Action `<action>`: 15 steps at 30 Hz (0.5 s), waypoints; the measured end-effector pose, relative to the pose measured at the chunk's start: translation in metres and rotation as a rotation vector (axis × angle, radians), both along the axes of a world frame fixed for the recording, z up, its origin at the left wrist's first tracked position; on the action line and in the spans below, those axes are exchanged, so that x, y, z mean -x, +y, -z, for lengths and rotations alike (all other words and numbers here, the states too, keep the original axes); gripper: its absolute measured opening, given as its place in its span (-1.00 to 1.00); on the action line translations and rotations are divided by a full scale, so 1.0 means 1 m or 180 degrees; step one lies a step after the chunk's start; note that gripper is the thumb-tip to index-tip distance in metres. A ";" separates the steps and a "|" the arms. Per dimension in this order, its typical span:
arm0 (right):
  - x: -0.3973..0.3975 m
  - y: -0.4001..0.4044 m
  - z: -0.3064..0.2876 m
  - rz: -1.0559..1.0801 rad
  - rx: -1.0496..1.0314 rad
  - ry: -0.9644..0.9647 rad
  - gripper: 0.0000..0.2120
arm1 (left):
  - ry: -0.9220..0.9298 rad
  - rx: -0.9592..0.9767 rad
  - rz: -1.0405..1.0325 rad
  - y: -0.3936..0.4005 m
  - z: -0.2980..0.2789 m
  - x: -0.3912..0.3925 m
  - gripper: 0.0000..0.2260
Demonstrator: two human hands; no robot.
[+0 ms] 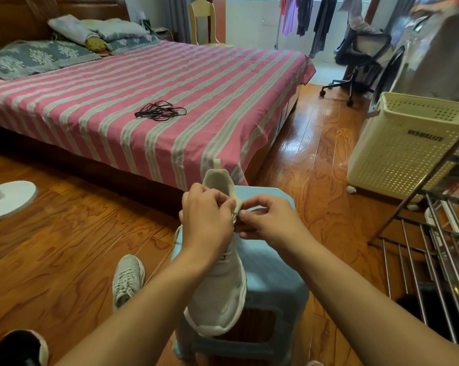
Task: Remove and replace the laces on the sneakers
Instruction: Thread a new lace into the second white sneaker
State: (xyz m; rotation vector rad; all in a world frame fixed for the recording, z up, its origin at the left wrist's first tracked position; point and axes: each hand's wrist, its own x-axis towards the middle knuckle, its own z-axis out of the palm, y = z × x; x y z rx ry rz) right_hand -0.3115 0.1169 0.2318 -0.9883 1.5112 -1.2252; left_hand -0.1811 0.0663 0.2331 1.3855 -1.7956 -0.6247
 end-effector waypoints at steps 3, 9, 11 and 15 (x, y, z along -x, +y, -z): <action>0.001 -0.001 0.004 0.0098 0.0111 0.0346 -0.92 | -0.0090 0.0010 0.0036 0.004 0.004 0.003 -0.91; 0.011 -0.006 0.006 -0.0162 0.0616 0.1624 -0.96 | -0.0534 -0.0069 0.0502 -0.016 0.002 -0.015 -0.91; 0.016 -0.008 0.005 -0.0238 0.0656 0.1692 -0.94 | -0.0543 -0.0172 0.0744 -0.022 -0.001 -0.020 -0.92; 0.014 -0.010 0.005 -0.0058 0.0675 0.1080 -0.92 | -0.0664 -0.0085 0.1127 -0.030 -0.005 -0.021 -0.91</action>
